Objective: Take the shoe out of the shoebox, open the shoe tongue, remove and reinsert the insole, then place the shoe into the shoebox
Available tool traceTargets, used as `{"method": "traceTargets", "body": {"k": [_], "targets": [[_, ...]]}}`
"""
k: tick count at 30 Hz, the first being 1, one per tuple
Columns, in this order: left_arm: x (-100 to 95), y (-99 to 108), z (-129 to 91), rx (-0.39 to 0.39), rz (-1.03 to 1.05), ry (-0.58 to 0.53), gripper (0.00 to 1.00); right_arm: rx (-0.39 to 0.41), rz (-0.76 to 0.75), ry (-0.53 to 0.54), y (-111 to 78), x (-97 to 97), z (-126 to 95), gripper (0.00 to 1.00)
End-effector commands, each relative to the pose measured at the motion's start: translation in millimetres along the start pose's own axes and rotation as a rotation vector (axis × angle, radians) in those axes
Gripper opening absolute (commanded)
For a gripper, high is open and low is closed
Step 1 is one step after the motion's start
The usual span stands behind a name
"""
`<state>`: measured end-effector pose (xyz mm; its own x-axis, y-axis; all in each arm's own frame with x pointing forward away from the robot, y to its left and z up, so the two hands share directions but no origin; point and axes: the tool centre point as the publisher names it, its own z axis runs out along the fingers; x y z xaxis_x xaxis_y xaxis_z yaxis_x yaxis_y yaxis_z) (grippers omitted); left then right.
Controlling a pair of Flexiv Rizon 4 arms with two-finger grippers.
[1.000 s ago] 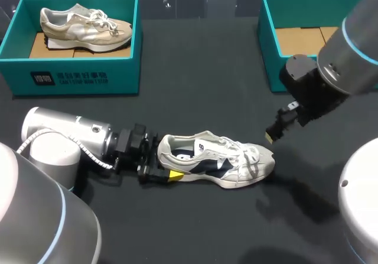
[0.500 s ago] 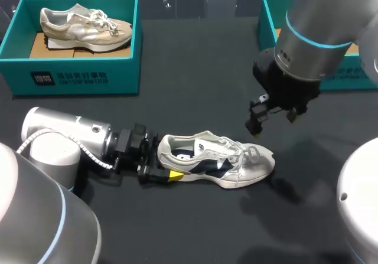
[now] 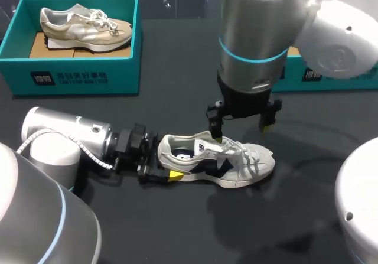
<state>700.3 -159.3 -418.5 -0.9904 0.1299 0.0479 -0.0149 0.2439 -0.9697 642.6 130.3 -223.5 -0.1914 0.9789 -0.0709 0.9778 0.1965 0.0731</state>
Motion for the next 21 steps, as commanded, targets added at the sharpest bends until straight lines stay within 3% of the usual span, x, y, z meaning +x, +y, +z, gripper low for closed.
{"method": "traceTargets", "body": {"k": [1, 14, 21], "targets": [[-2.0, 2, 3, 0.000, 0.000, -0.001, 0.00, 0.141, 0.046, -0.149, 6.7, 52.1, 11, 1.00], [-2.0, 2, 3, 0.000, 0.000, -0.001, 0.00, 0.142, 0.049, -0.150, 5.8, 53.7, 10, 1.00], [-2.0, 2, 3, 0.000, 0.000, -0.001, 0.00, 0.134, 0.106, -0.195, 23.6, 58.2, 31, 1.00]]}}
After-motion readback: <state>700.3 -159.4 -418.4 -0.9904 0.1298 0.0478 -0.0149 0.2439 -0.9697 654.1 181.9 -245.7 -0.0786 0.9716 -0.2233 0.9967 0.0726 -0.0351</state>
